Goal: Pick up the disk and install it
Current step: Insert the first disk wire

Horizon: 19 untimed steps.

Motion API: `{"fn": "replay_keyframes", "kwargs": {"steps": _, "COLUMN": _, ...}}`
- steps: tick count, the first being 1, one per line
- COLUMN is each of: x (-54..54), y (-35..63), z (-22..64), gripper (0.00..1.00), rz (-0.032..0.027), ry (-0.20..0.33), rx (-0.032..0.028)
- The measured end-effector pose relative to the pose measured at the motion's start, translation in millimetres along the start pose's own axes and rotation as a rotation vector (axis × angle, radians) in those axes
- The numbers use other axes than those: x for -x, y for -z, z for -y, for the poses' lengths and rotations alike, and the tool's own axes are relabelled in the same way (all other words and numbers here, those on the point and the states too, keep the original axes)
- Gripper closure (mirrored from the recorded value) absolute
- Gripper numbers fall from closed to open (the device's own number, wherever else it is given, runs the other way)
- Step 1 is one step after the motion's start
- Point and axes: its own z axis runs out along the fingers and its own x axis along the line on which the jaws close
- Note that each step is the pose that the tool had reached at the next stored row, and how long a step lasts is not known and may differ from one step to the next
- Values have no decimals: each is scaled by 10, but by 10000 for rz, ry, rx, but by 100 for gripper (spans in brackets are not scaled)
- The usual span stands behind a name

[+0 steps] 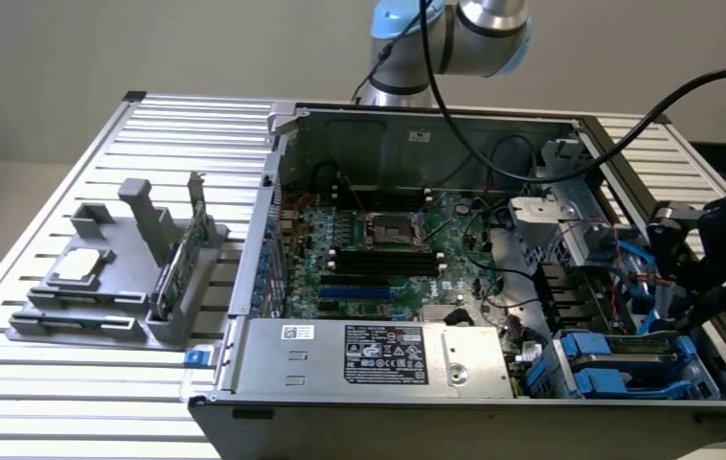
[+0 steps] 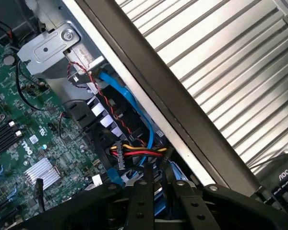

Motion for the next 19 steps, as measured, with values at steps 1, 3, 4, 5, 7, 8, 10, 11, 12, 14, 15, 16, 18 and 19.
{"fn": "replay_keyframes", "kwargs": {"steps": 1, "x": 3, "y": -1, "z": 5, "gripper": 78, "rz": -3, "ry": -85, "rx": 4}}
{"fn": "replay_keyframes", "kwargs": {"steps": 3, "x": 9, "y": -8, "z": 14, "gripper": 78, "rz": 12, "ry": -268, "rx": 7}}
{"fn": "replay_keyframes", "kwargs": {"steps": 4, "x": 11, "y": -15, "z": 18, "gripper": 78, "rz": 28, "ry": -375, "rx": 5}}
{"fn": "replay_keyframes", "kwargs": {"steps": 5, "x": 12, "y": -23, "z": 21, "gripper": 78, "rz": 52, "ry": -490, "rx": -1}}
{"fn": "replay_keyframes", "kwargs": {"steps": 7, "x": 12, "y": -44, "z": 27, "gripper": 78, "rz": 106, "ry": -756, "rx": -10}}
{"fn": "replay_keyframes", "kwargs": {"steps": 8, "x": 12, "y": -56, "z": 29, "gripper": 78, "rz": 131, "ry": -899, "rx": -15}}
{"fn": "replay_keyframes", "kwargs": {"steps": 10, "x": 13, "y": -74, "z": 35, "gripper": 78, "rz": 165, "ry": -1137, "rx": -37}}
{"fn": "replay_keyframes", "kwargs": {"steps": 11, "x": 14, "y": -82, "z": 38, "gripper": 78, "rz": 172, "ry": -1244, "rx": -51}}
{"fn": "replay_keyframes", "kwargs": {"steps": 12, "x": 15, "y": -89, "z": 42, "gripper": 78, "rz": 174, "ry": -1343, "rx": -69}}
{"fn": "replay_keyframes", "kwargs": {"steps": 14, "x": 19, "y": -100, "z": 51, "gripper": 76, "rz": 169, "ry": -1538, "rx": -116}}
{"fn": "replay_keyframes", "kwargs": {"steps": 15, "x": 22, "y": -105, "z": 55, "gripper": 76, "rz": 175, "ry": -1635, "rx": -132}}
{"fn": "replay_keyframes", "kwargs": {"steps": 16, "x": 24, "y": -107, "z": 58, "gripper": 70, "rz": 182, "ry": -1732, "rx": -147}}
{"fn": "replay_keyframes", "kwargs": {"steps": 18, "x": 29, "y": -108, "z": 65, "gripper": 70, "rz": 192, "ry": -1923, "rx": -177}}
{"fn": "replay_keyframes", "kwargs": {"steps": 19, "x": 33, "y": -107, "z": 69, "gripper": 70, "rz": 191, "ry": -2007, "rx": -195}}
